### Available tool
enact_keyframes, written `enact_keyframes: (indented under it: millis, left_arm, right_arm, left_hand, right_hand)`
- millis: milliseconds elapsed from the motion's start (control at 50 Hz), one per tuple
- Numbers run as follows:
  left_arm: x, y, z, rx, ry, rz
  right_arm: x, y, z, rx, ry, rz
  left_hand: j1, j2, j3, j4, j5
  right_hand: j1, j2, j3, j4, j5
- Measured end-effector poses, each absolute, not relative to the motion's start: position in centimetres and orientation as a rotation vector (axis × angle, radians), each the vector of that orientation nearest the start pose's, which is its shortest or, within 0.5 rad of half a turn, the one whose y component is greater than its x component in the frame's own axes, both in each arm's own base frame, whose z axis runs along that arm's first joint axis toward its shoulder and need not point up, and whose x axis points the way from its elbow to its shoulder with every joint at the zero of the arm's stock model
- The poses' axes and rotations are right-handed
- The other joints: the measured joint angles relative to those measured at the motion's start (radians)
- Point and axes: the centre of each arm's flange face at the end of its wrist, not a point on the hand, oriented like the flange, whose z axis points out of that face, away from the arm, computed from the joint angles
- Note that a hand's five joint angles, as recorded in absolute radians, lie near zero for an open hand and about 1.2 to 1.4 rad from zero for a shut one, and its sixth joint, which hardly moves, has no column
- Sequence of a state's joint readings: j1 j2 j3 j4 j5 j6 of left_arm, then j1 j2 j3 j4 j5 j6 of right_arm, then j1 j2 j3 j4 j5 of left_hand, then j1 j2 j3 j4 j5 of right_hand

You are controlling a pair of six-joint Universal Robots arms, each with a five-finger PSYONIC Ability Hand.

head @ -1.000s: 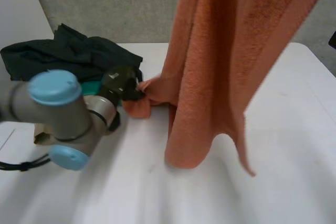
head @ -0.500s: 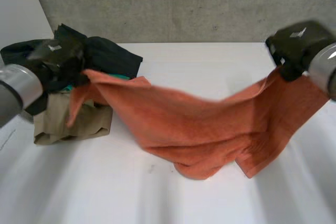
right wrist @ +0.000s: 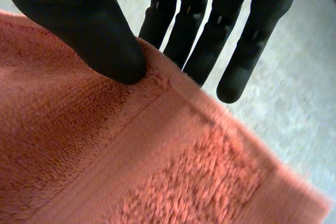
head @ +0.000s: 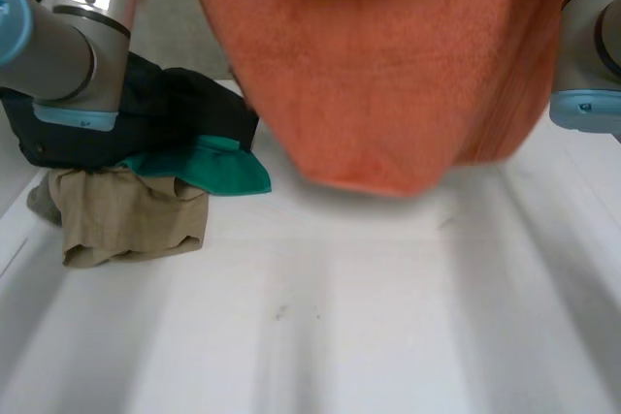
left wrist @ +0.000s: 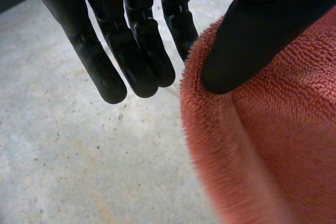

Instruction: Fold the laundry.

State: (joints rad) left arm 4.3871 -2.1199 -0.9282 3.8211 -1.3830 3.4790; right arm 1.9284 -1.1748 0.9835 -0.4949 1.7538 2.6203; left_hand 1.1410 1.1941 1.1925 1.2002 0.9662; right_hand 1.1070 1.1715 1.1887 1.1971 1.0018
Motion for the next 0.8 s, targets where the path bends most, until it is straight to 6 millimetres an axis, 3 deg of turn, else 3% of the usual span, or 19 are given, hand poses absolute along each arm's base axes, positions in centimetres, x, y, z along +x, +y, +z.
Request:
enact_keyframes:
  millis: [80, 180, 300, 320, 360, 460, 500, 560, 600, 700, 800]
  left_arm:
    - [-28.3, -37.8, 37.8, 0.685, 1.176, -2.916]
    - [-27.2, -35.3, 35.0, 0.752, 1.441, -2.800]
    - [-25.7, -31.6, 27.6, 0.865, 1.856, -2.529]
    - [-25.6, -31.4, 27.1, 0.872, 1.879, -2.510]
    - [-25.2, -30.4, 24.0, 0.915, 2.006, -2.392]
    - [-24.8, -28.9, 18.4, 1.031, 2.178, -2.150]
    - [-24.8, -28.7, 17.0, 1.073, 2.197, -2.088]
    - [-24.9, -28.8, 15.9, 1.118, 2.195, -2.036]
    - [-24.9, -29.0, 15.6, 1.136, 2.181, -2.021]
    - [-24.7, -29.7, 15.8, 1.129, 2.152, -2.024]
    - [-23.2, -30.1, 16.5, 1.073, 2.154, -2.010]
  right_arm:
    - [25.6, -35.0, 40.6, -0.437, 1.401, -3.011]
    - [25.0, -33.2, 38.9, -0.595, 1.525, -2.901]
    - [22.8, -30.7, 32.8, -0.854, 1.950, -2.546]
    - [22.6, -30.6, 32.4, -0.867, 1.979, -2.520]
    - [21.6, -29.8, 29.6, -0.928, 2.154, -2.344]
    - [20.0, -28.1, 24.7, -0.999, 2.413, -2.021]
    - [19.8, -27.8, 23.1, -1.015, 2.464, -1.939]
    - [19.8, -27.7, 21.4, -1.029, 2.505, -1.864]
    - [19.8, -27.9, 20.3, -1.030, 2.523, -1.835]
    - [19.7, -28.9, 19.0, -0.999, 2.530, -1.844]
    - [19.1, -30.0, 18.8, -0.954, 2.532, -1.896]
  left_hand:
    - [0.000, 0.000, 0.000, 0.000, 0.000]
    - [0.000, 0.000, 0.000, 0.000, 0.000]
    - [0.000, 0.000, 0.001, 0.000, 0.000]
    - [0.000, 0.000, 0.001, 0.000, 0.000]
    - [0.000, 0.000, 0.001, 0.000, 0.000]
    - [0.000, 0.000, 0.001, 0.000, 0.000]
    - [0.000, 0.000, 0.001, 0.000, 0.000]
    - [-0.016, -0.051, -0.044, -0.047, -0.013]
    - [-0.378, -0.382, -0.376, -0.387, -0.327]
    - [-0.870, -0.902, -0.890, -0.908, -0.848]
    - [-0.903, -0.951, -0.946, -0.962, -0.905]
  right_hand:
    - [0.000, 0.000, 0.000, 0.000, 0.000]
    - [0.000, 0.000, 0.000, 0.000, 0.000]
    - [0.000, 0.000, 0.000, 0.000, 0.000]
    - [0.000, 0.000, 0.000, 0.000, 0.000]
    - [0.000, 0.000, 0.000, 0.000, 0.000]
    - [-0.001, 0.000, 0.000, 0.000, 0.000]
    - [-0.001, 0.000, 0.000, 0.000, 0.000]
    - [-0.001, 0.000, 0.000, 0.000, 0.000]
    - [-0.001, 0.000, 0.000, 0.000, 0.000]
    - [-0.001, 0.000, 0.000, 0.000, 0.000]
    - [-0.001, 0.000, 0.000, 0.000, 0.000]
